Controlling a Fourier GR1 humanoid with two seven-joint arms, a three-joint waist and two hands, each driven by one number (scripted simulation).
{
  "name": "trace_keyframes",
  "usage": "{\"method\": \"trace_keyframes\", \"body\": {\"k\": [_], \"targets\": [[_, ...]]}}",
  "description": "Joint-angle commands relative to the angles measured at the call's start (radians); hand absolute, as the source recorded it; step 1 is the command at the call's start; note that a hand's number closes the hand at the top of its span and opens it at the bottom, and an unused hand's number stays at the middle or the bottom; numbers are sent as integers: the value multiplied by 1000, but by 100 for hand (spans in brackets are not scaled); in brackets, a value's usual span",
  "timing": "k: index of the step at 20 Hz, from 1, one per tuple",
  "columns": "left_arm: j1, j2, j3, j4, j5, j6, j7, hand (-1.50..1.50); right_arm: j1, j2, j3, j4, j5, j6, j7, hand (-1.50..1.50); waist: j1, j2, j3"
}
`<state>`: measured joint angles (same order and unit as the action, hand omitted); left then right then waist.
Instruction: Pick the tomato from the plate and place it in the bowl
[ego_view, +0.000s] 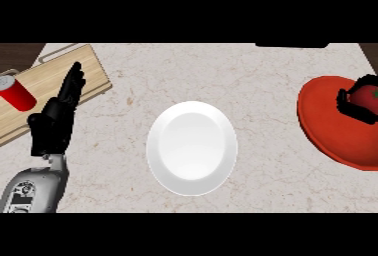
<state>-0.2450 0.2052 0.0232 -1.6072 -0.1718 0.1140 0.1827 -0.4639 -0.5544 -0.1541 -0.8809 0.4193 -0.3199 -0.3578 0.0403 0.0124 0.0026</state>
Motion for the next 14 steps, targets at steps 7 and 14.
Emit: {"method": "trace_keyframes", "body": {"k": [7,14], "targets": [[6,12,21,8,17,-23,-22,0,-191,-19,-94,447,-102,233,-262,-150,8,5,2],[-3,-1,21,19,-2,-4,-7,0,-258,-33,-190,575,-176,297,-413,-150,-5,1,1]]}}
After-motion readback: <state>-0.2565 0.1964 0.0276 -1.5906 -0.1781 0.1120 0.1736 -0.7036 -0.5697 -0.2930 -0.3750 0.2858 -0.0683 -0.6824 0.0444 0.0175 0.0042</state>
